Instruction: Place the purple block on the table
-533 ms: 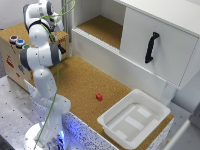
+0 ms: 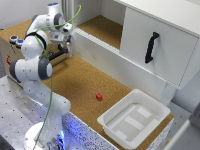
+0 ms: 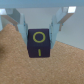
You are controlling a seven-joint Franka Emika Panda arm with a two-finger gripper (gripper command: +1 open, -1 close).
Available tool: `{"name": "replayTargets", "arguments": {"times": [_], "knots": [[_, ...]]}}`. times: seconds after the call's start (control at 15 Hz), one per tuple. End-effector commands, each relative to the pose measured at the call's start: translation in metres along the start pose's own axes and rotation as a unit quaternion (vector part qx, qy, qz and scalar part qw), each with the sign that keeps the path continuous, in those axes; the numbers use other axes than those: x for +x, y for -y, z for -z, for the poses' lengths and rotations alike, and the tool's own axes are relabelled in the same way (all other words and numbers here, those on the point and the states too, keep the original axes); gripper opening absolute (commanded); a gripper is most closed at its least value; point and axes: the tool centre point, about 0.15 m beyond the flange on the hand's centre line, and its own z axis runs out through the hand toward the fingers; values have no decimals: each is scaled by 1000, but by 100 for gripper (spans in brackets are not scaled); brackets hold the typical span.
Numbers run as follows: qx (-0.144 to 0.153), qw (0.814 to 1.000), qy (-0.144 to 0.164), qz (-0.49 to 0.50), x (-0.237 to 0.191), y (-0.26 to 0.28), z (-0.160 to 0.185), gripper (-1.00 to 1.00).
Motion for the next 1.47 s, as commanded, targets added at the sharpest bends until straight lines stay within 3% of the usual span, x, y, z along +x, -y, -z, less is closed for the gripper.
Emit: {"name": "replayTargets", "arguments": {"times": [0.0, 0.27, 0.33, 0.53, 0.87, 1.13, 1.4], "knots": [[74, 996, -53, -18, -31, -91, -56, -100], [70, 994, -27, -77, -47, -170, -91, -100], [55, 996, -18, -74, -50, -184, -98, -100], [34, 996, -13, -77, -61, -220, -111, -100], [29, 999, -12, -40, -77, -260, -147, -100], [67, 998, -14, -3, -81, -286, -187, -100], [80, 996, -36, 18, -69, -297, -200, -100]]}}
